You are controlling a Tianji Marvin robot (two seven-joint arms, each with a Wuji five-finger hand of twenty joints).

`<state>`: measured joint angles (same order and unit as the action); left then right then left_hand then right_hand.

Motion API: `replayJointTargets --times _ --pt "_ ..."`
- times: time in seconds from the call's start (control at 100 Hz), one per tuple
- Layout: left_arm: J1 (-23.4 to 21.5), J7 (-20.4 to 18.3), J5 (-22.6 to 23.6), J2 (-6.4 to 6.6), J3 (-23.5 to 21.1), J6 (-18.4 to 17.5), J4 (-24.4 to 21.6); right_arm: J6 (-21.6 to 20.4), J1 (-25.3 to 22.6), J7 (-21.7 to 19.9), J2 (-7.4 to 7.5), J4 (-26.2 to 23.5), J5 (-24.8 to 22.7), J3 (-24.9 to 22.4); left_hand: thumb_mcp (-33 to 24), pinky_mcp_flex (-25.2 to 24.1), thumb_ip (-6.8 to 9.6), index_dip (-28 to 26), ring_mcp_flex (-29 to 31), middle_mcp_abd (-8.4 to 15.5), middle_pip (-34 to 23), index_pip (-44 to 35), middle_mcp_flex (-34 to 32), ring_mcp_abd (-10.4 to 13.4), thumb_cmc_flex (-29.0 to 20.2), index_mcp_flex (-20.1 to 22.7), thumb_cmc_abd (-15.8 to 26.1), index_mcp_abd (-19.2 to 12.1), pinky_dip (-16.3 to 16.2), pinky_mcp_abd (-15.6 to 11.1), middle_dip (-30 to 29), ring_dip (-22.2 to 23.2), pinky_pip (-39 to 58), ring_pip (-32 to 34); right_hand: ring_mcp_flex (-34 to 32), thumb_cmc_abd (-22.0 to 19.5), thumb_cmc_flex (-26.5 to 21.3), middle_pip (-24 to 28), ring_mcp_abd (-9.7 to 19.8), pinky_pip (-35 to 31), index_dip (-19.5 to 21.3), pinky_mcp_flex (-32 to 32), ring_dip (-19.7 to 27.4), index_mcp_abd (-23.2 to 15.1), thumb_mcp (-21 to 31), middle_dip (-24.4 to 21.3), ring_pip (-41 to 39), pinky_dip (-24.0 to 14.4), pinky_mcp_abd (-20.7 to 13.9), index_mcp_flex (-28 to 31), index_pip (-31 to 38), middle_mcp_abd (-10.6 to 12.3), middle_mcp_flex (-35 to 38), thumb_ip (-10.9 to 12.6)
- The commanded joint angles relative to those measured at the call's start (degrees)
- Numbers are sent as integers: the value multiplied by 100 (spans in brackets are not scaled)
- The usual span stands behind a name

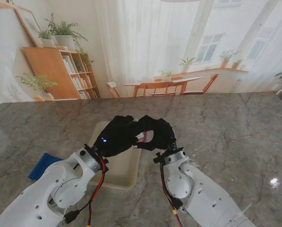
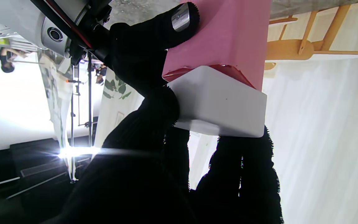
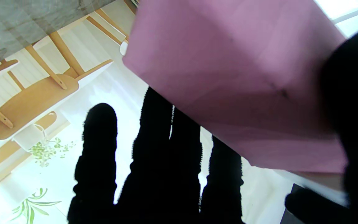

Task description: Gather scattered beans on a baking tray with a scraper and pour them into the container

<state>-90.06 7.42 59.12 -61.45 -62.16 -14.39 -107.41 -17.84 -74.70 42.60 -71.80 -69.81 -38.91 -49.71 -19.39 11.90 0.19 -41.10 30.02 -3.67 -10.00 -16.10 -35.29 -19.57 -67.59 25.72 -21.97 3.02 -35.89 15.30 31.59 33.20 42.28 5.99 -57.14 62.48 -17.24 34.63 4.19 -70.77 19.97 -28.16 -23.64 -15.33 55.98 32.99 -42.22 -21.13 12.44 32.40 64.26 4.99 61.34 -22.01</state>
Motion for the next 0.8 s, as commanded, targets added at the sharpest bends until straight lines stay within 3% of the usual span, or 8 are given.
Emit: replayJointTargets --times 0.0,0.23,0.35,0.43,0.62,0.67,0.71,0.79 --pt "-78 -10 32 16 51 -84 48 -17 23 -91 -60 -86 59 -61 -1280 359 -492 -398 863 288 -145 -371 -136 1912 -636 111 -73 -243 58 -1013 -63 86 686 558 -177 -1332 -1176 966 184 -86 272 -29 -98 -1047 1255 294 -182 -64 -35 382 942 851 594 378" --pt "-55 262 57 2 -21 -409 180 -104 -49 -279 -106 -149 387 -157 -1999 542 -659 -1858 1232 926 -415 -3146 -548 2288 -635 294 -546 -841 337 -1082 -31 -38 814 582 -182 -1338 -1150 953 220 -69 275 -35 -94 -1099 1264 304 -158 -54 -71 384 928 892 595 371" --pt "-57 393 -49 -24 -44 -557 247 -115 -50 -331 -112 -146 452 -174 -1817 464 -699 -1670 1244 1031 -469 -3577 -600 2308 -637 323 -341 -989 423 -1087 -80 -129 730 445 -179 -1340 -1157 948 224 -64 280 -35 -95 -1110 1269 315 -146 -51 -75 390 925 889 600 370" --pt "-59 550 -55 -42 -55 -629 278 -106 -32 -333 -104 -124 422 -162 -1308 199 -323 -919 858 779 -110 -2984 -381 2120 -360 86 256 -871 285 -1079 -552 -948 146 272 -181 -1344 -1160 942 222 -63 282 -36 -96 -1116 1267 319 -143 -50 -76 390 921 889 598 368" --pt "-153 844 111 -55 -94 -580 204 -62 -1 -325 -74 -106 307 -135 287 -1026 -342 640 -895 -184 644 162 1060 1161 609 -591 577 -8 801 -359 -1433 -1518 -753 51 -178 -1347 -1167 933 210 -61 290 -40 -102 -1097 1264 330 -136 -48 -62 389 924 880 595 369" --pt "-187 872 184 -48 -110 -526 165 -45 -1 -319 -66 -115 277 -134 840 -1282 -329 811 -1299 -422 696 670 1407 942 777 -813 771 206 904 -255 -1504 -1555 -901 64 -180 -1346 -1172 934 201 -61 289 -41 -104 -1094 1263 334 -138 -47 -62 383 921 871 594 369" --pt "-219 902 256 -42 -117 -446 133 -34 -1 -316 -60 -122 253 -134 1870 -1487 -271 863 -1625 -651 728 996 1706 728 693 -1042 1139 411 978 -156 -1571 -1603 -1030 70 -178 -1346 -1177 934 197 -60 290 -40 -106 -1092 1262 336 -138 -47 -61 385 923 872 594 370" --pt "-289 936 336 -41 -112 -206 77 -7 -2 -299 -44 -137 190 -131 2068 -1650 -241 1044 -2060 -966 754 1305 2123 509 1185 -1437 1395 828 1045 -43 -1584 -1563 -1325 110 -179 -1348 -1180 934 195 -55 292 -33 -109 -1085 1255 339 -139 -44 -51 384 925 861 591 370"
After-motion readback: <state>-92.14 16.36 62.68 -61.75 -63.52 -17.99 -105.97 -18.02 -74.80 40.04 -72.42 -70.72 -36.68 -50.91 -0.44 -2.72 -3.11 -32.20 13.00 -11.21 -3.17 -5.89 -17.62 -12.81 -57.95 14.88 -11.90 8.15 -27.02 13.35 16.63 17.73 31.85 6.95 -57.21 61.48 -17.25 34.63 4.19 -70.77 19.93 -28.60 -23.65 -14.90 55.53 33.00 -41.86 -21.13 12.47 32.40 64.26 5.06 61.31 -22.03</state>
